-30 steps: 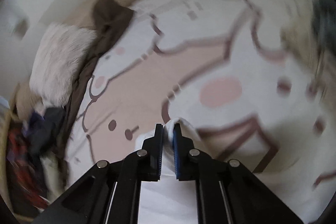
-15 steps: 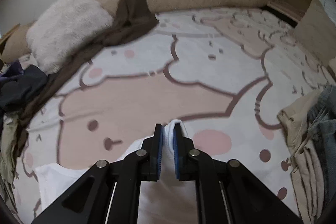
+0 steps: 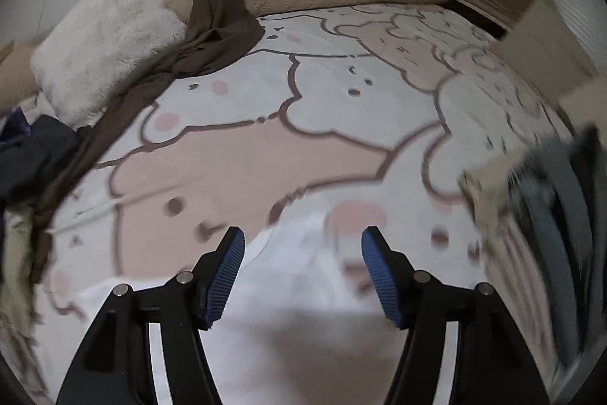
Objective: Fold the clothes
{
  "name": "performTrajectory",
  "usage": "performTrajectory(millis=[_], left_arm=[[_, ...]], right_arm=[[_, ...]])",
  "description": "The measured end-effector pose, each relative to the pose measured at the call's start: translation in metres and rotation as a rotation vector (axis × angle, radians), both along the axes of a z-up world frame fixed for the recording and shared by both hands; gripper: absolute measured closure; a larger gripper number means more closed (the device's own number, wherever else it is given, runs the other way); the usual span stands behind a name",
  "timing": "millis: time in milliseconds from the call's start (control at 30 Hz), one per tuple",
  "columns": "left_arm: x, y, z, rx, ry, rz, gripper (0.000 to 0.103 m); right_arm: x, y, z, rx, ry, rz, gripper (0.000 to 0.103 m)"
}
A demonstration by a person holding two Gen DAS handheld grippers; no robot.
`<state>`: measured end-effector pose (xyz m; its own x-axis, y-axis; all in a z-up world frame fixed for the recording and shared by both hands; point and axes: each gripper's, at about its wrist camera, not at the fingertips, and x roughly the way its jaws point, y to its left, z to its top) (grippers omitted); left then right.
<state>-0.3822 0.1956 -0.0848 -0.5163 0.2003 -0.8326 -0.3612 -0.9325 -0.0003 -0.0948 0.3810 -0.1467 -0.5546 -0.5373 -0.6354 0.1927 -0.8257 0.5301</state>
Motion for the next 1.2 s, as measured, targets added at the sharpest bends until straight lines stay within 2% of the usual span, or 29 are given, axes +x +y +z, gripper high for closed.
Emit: performTrajectory(millis=[133,267,367,433,533,667,700,767,800,867,933,1033,1133,1200], left_arm=[[0.076,-0.052,-0.029,-0.113,-0.039,-0.021,0.039],[0.157,-0.102,-0.064,-0.221,-0.078,-0.050,0.039],[0.227,-0.125,-0.092,-0.257,-0.111,-0.112,0.039],[0.262,-0.139,-0.097,-0.269,-0.088,-0.122,0.039],[0.307,-0.163,-0.097,-0.268,-0.052,-0.115,0.039],[0.341,-0.201,-0.094,-0.236,-0.070,-0.080,0.039],[0.346,-0.208,-0.090,-0.213,-0.070,-0.056,0.039],[0.351,-0.214,-0.076,-0.113,-0.054,-0.009,0.039],[0.353,-0.216,-0.070,-0.059,-0.044,0.014,0.039],[0.355,-0.208,-0.059,0.002,0.000,0.026,0.039],[0.356,-0.193,-0.053,0.037,0.054,0.020,0.039],[0.353,-0.172,-0.056,0.053,0.078,0.004,0.039],[0.356,-0.160,-0.078,-0.001,0.029,-0.034,0.039],[0.362,-0.160,-0.089,-0.017,-0.002,-0.040,0.039]], right_arm=[[-0.011,-0.016,0.019,0.087,0.028,0.017,0.070],[-0.032,-0.066,0.018,0.178,0.042,0.107,0.070],[-0.032,-0.100,0.000,0.258,0.014,0.191,0.070],[-0.024,-0.120,-0.016,0.327,-0.020,0.257,0.070],[0.010,-0.131,-0.022,0.441,0.054,0.314,0.070],[0.039,-0.116,-0.017,0.459,0.012,0.335,0.070],[0.043,-0.112,-0.015,0.461,-0.007,0.339,0.070],[0.046,-0.109,-0.006,0.449,-0.048,0.324,0.070],[0.047,-0.111,0.000,0.422,-0.045,0.312,0.070],[0.048,-0.122,0.011,0.370,0.002,0.313,0.070],[0.049,-0.139,0.012,0.387,0.029,0.321,0.070],[0.056,-0.167,-0.006,0.454,0.011,0.378,0.070],[0.083,-0.179,-0.022,0.546,0.025,0.423,0.070],[0.095,-0.173,-0.021,0.532,0.009,0.428,0.070]])
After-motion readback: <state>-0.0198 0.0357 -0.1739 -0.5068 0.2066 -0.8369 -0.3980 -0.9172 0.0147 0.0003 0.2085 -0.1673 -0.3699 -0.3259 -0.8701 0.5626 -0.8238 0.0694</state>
